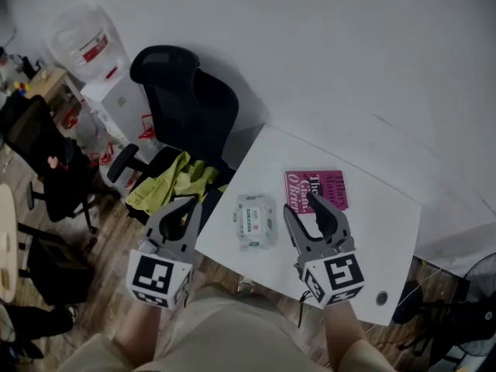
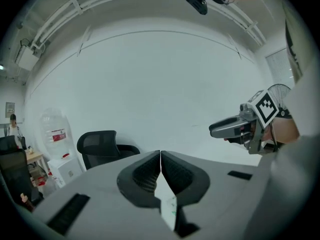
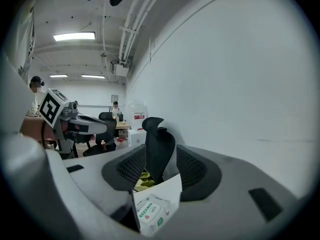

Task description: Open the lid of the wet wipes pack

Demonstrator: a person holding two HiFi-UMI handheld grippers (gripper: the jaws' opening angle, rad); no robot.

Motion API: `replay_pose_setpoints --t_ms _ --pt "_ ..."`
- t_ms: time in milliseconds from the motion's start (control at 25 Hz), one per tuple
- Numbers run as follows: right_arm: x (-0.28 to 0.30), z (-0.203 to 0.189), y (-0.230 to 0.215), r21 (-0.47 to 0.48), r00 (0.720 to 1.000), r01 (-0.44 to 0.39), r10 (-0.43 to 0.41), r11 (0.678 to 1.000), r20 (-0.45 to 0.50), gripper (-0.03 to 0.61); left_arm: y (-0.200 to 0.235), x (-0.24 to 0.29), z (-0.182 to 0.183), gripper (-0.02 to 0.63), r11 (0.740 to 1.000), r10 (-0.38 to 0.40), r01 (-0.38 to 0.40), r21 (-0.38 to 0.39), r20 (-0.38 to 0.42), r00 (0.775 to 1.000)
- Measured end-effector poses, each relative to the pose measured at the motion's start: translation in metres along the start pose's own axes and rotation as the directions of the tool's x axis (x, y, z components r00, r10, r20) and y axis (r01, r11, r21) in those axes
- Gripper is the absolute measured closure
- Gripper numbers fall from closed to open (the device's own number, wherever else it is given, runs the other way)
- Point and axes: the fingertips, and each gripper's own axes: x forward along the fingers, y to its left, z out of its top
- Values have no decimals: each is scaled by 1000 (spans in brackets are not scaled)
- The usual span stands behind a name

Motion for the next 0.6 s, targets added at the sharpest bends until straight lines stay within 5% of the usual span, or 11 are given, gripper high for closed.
replay_pose_setpoints --t_ms 320,600 --pt "23 -2 -5 40 1000 -9 10 999 -27 374 26 16 0 591 999 41 -41 -8 -11 999" --pt "40 -20 10 91 995 25 -16 996 -93 377 40 29 -11 589 1000 -17 16 -21 -33 999"
